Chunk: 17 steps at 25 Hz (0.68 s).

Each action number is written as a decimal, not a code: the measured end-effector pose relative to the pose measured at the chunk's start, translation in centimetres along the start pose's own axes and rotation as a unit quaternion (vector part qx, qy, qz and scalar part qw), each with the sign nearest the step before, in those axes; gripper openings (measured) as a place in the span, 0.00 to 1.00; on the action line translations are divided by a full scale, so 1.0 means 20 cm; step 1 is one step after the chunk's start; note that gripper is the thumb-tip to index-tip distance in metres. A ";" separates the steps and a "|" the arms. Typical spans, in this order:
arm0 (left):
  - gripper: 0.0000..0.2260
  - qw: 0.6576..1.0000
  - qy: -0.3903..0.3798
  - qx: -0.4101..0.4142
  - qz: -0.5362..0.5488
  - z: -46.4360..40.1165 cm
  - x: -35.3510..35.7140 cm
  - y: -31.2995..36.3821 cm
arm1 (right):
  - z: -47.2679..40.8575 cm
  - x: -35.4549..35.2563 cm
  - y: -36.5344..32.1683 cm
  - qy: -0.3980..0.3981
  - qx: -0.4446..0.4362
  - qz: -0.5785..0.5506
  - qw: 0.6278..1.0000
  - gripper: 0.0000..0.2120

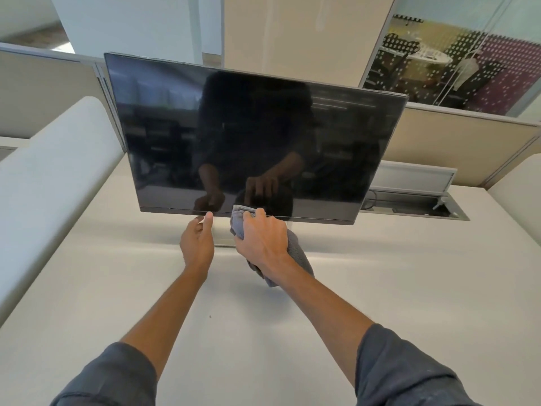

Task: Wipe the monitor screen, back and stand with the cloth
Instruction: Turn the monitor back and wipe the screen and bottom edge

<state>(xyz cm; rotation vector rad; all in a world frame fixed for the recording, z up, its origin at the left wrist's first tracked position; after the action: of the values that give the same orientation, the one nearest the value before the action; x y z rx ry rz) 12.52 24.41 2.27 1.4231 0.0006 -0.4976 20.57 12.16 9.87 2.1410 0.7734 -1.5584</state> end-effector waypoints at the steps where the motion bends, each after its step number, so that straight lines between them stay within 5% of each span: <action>1: 0.19 1.000 -0.011 -0.014 0.025 0.01 0.04 0.01 | 0.01 0.00 0.05 0.000 0.005 -0.002 1.000 0.23; 8: 0.21 0.981 -0.043 -0.104 0.156 0.05 0.20 0.02 | 0.06 -0.03 0.40 -0.019 0.051 -0.035 0.998 0.26; 17: 0.20 0.964 -0.163 -0.132 0.164 0.28 0.39 0.07 | 0.15 0.08 0.37 -0.064 -0.039 -0.022 0.997 0.34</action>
<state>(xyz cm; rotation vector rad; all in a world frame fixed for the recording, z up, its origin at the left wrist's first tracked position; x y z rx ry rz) 18.31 16.65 2.27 1.0413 -0.4131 -0.4323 23.40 5.08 7.28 1.9587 0.8303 -1.6423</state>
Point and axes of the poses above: each hand's wrist, its own z-axis away from the middle knuckle, its own x-axis out of the palm, y = z × x, the point moved 9 cm from there along -z, towards the middle knuckle, and after that the axes turned 13 degrees about y, right-handed, at the moved point
